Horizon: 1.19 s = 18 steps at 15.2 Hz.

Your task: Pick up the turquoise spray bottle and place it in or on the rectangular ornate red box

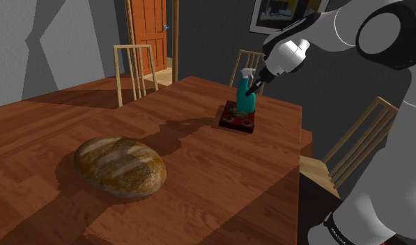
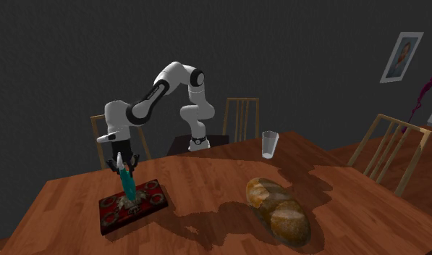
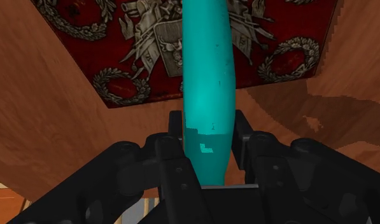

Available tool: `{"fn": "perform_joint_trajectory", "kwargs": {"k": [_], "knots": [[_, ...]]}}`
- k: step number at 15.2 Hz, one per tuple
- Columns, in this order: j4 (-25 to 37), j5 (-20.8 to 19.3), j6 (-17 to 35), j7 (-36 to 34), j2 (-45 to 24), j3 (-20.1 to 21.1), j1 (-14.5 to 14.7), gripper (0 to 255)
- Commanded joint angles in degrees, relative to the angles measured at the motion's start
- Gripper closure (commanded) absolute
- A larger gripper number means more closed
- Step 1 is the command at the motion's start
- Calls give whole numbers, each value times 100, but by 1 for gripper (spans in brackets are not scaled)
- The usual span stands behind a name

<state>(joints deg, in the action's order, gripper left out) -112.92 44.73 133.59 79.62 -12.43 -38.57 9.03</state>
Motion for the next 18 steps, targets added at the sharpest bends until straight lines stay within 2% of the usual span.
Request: {"fn": "perform_joint_trajectory", "kwargs": {"k": [1,2,7,11,18], "knots": [[-16,9,0,8,-39,10,0,255],[-1,16,-5,6,-52,13,-2,0],[-16,9,0,8,-38,10,0,0],[-83,-667,-309,-377,584,-222,75,0],[-83,-667,-309,-377,585,-217,71,0]]}}
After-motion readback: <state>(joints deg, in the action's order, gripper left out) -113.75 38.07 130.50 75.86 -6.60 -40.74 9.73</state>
